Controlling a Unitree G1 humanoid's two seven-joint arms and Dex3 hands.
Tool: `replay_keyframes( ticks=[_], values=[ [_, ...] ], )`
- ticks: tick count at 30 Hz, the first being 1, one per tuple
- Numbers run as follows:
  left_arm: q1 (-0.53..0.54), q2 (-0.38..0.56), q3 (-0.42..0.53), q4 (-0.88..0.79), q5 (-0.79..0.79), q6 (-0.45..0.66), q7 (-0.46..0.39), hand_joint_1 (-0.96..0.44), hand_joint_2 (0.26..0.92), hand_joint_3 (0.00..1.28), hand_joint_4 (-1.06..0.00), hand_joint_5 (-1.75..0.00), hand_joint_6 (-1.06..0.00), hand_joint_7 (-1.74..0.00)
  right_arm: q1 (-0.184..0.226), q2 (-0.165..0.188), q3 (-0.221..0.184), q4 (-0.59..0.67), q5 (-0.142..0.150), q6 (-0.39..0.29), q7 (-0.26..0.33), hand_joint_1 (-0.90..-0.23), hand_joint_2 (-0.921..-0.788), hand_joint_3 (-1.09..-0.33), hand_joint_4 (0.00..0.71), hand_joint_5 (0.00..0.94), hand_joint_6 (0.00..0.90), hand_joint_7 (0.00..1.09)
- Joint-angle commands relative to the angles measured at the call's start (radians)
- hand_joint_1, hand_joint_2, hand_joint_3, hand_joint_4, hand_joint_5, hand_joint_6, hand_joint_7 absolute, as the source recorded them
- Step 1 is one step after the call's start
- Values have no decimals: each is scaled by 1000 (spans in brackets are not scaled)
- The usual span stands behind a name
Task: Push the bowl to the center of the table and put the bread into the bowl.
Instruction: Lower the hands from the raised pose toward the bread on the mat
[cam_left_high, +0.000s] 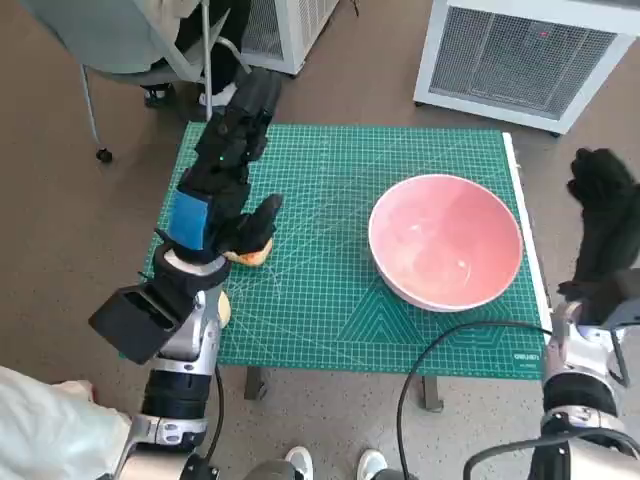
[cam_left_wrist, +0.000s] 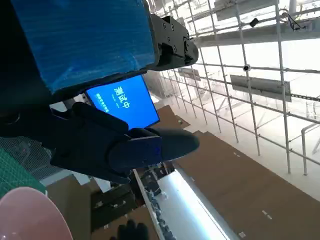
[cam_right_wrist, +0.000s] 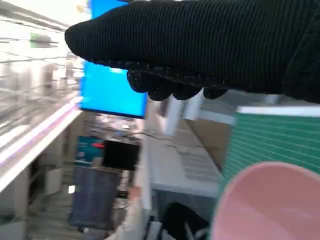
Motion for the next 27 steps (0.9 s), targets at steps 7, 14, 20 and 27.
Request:
replay_keyframes(
  ticks=[7, 14, 20, 27],
  values=[
    [3, 12, 5, 4, 6, -2, 0, -547, 921, 464, -192, -1, -236, -136, 19, 82, 4, 50, -3, 108, -25, -503, -921, -829, 224, 14, 36, 604],
    [3, 15, 5, 2, 12, -2, 3, -548, 921, 464, -192, -1, -236, -135, 1, 117, 11, 63, -13, 155, -46, -500, -921, -828, 237, 18, 49, 616],
    [9, 22, 8, -5, 3, -2, -2, -548, 921, 465, -193, -1, -237, -134, -23, 143, -5, 72, -2, 205, -42, -505, -921, -816, 244, 18, 58, 614],
    [16, 28, 12, -5, -8, -7, -10, -555, 921, 463, -193, -1, -242, -134, -60, 178, -16, 74, 2, 241, -40, -502, -921, -802, 250, 17, 78, 603]
  ],
)
